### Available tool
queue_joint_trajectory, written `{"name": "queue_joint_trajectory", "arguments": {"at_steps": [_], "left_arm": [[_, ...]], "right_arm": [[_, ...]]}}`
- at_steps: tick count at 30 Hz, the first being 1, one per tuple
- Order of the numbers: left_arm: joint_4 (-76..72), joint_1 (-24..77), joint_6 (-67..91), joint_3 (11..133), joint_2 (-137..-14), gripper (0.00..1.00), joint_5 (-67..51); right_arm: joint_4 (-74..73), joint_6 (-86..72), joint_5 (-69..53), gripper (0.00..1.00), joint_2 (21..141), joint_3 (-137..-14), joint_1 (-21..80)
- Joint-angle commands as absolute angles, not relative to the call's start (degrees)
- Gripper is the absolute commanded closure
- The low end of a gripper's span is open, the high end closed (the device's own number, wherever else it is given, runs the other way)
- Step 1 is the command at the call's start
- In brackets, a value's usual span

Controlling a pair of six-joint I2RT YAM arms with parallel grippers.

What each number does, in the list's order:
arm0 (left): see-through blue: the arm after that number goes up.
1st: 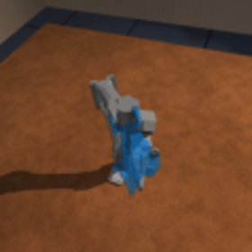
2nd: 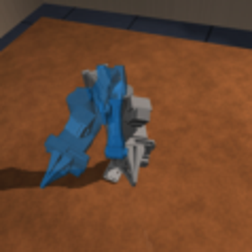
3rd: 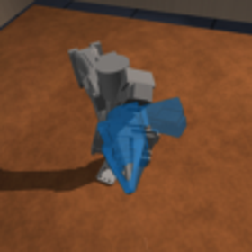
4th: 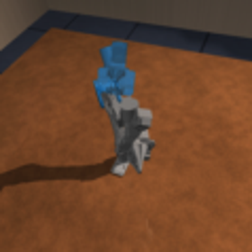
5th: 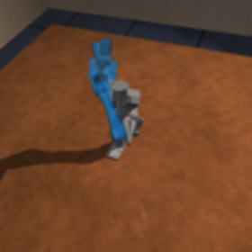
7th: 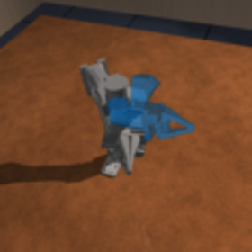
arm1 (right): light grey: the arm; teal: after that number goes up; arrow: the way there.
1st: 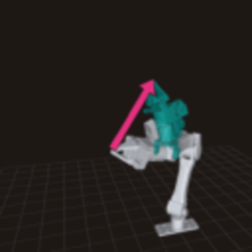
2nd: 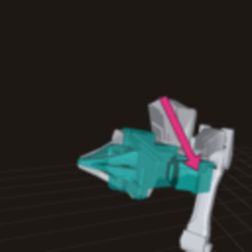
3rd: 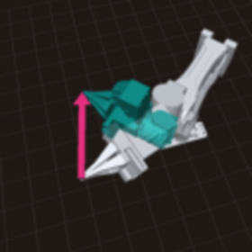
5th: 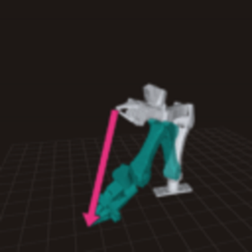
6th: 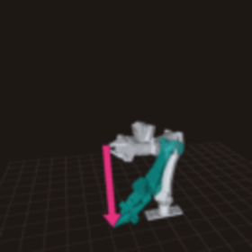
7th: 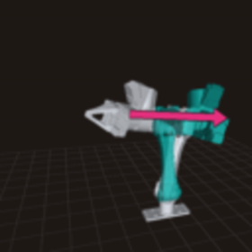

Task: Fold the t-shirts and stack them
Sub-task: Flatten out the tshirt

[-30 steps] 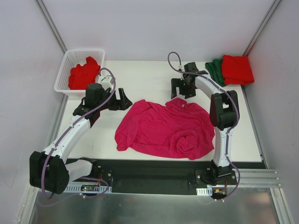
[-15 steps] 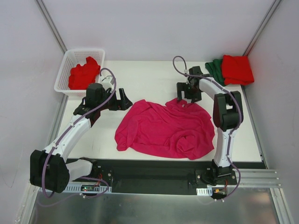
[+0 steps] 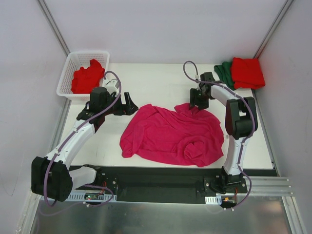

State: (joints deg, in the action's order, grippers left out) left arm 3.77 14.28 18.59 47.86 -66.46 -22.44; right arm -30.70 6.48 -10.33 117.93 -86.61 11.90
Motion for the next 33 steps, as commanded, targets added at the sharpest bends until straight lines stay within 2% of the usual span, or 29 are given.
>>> {"name": "queue_joint_trajectory", "arguments": {"at_steps": [1, 4, 10, 11, 12, 13, 16, 20, 33], "left_arm": [[3.2, 14.5, 17.4, 48.3, -64.7, 0.14, -22.6], [3.2, 14.5, 17.5, 48.4, -64.8, 0.14, -22.6], [3.2, 14.4, 17.4, 48.6, -65.4, 0.14, -22.7], [3.2, 14.5, 17.4, 48.6, -65.5, 0.14, -22.8], [3.2, 14.4, 17.4, 48.6, -65.5, 0.14, -22.8], [3.2, 14.4, 17.4, 48.6, -65.5, 0.14, -22.7], [3.2, 14.5, 17.4, 48.6, -65.4, 0.14, -22.7], [3.2, 14.5, 17.5, 48.6, -65.4, 0.14, -22.9], [3.2, 14.5, 17.8, 48.8, -65.6, 0.14, -23.1]], "right_arm": [[-30.8, 4.7, -14.5, 0.55, 117.9, -85.9, 12.5], [-30.8, 4.7, -14.4, 0.69, 117.9, -86.0, 12.5], [-30.9, 4.8, -14.5, 0.81, 117.5, -86.0, 12.5], [-31.1, 4.8, -14.5, 0.78, 117.6, -86.0, 12.5], [-31.2, 5.0, -14.5, 0.71, 117.9, -86.4, 12.5], [-31.5, 5.1, -14.2, 0.54, 117.9, -86.5, 12.4], [-31.3, 5.0, -13.8, 0.45, 117.8, -86.2, 12.3], [-31.0, 4.0, -13.5, 0.41, 117.2, -85.8, 11.9], [-27.2, 1.1, -18.8, 0.41, 114.3, -82.5, 8.6]]}}
